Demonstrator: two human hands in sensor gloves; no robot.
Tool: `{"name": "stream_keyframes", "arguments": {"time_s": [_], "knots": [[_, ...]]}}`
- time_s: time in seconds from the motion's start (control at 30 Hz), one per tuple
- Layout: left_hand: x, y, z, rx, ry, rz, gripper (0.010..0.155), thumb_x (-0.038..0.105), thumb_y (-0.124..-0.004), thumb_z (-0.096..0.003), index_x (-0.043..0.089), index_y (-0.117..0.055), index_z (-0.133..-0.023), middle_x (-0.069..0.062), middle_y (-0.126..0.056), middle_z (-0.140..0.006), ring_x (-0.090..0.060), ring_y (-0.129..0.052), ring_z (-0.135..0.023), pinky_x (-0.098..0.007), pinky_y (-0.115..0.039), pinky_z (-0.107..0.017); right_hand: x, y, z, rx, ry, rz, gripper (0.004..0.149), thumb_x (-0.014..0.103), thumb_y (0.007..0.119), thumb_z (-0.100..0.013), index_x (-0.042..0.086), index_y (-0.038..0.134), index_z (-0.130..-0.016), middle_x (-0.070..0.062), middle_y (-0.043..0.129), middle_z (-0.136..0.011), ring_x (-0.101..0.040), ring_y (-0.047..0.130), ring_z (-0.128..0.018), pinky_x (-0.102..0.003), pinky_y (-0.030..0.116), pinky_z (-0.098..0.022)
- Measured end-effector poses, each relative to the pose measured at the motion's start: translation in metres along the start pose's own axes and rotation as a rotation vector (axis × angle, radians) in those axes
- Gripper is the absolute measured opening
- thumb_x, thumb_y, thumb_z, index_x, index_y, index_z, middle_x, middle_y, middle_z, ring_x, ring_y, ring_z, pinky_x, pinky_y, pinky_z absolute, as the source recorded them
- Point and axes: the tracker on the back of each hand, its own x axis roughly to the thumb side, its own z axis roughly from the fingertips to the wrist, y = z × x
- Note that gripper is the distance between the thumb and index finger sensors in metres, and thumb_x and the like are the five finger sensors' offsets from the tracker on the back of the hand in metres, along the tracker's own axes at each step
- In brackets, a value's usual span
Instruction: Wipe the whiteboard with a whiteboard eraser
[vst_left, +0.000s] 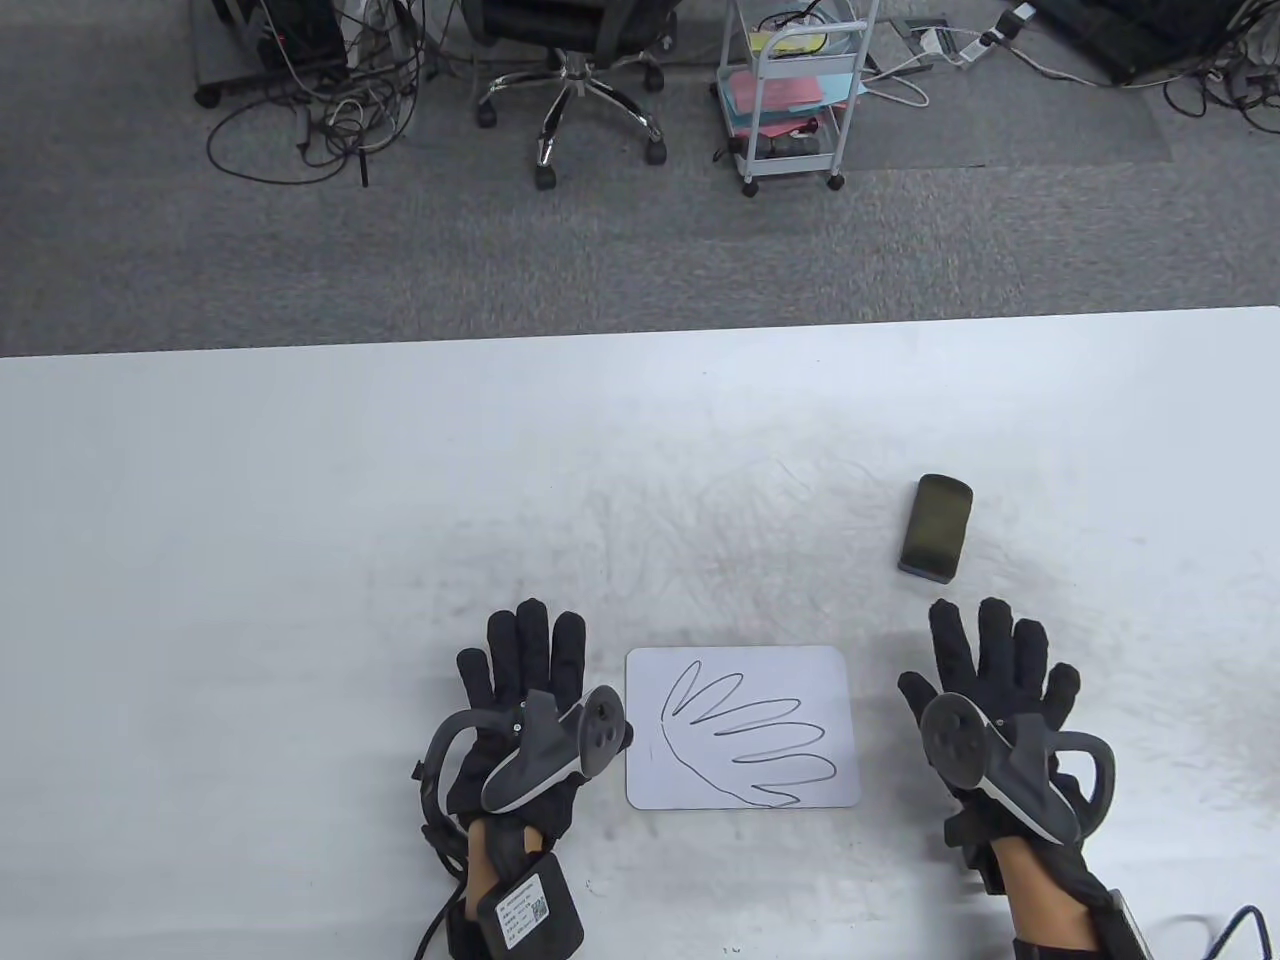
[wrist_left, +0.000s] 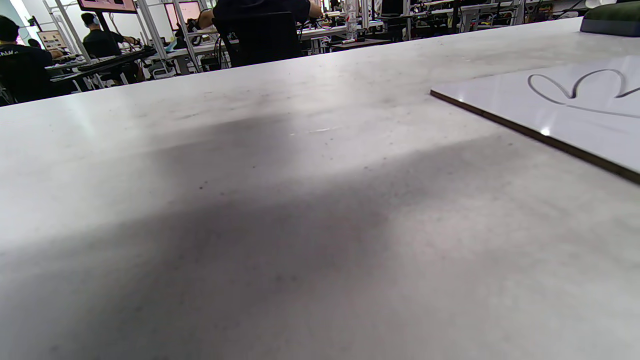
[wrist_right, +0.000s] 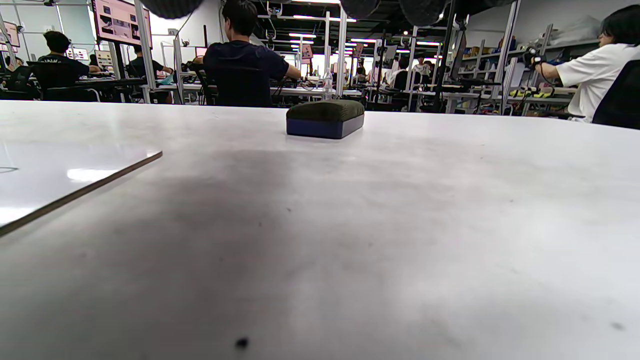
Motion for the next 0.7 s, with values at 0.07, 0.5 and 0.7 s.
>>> {"name": "stream_keyframes", "arguments": {"time_s": [0.07,0.5,0.7], "knots": [[0.000,0.000,0.000,-0.002,-0.005,0.003,0.105,0.073,-0.053,-0.0462,0.012,0.002,-0.112,-0.027,0.009,-0.114,-0.055,0.001,-0.102,-0.070,-0.022,-0.074,0.000,0.001,-0.001,0.005,0.000,0.004,0.068,0.055,0.040,-0.067,0.020,0.019,-0.121,-0.029,0.023,-0.128,-0.060,0.035,-0.112,-0.080,0.041,-0.072],[0.051,-0.020,-0.018,-0.290,-0.331,-0.167,0.129,0.078,-0.069,-0.0280,0.008,-0.001,-0.111,-0.027,0.004,-0.114,-0.055,-0.008,-0.106,-0.067,-0.030,-0.077,-0.004,-0.013,0.006,-0.060,-0.009,-0.034,0.070,0.056,0.043,-0.067,0.018,0.020,-0.122,-0.030,0.023,-0.128,-0.061,0.036,-0.112,-0.080,0.041,-0.071],[0.055,-0.034,-0.032,-0.348,-0.337,-0.173,0.129,0.079,-0.063,-0.0246,0.007,0.001,-0.110,-0.027,0.004,-0.114,-0.054,-0.009,-0.106,-0.067,-0.029,-0.077,-0.021,-0.030,0.005,-0.090,0.039,-0.210,0.071,0.056,0.045,-0.068,0.018,0.021,-0.122,-0.030,0.024,-0.128,-0.061,0.036,-0.112,-0.081,0.040,-0.071]]}}
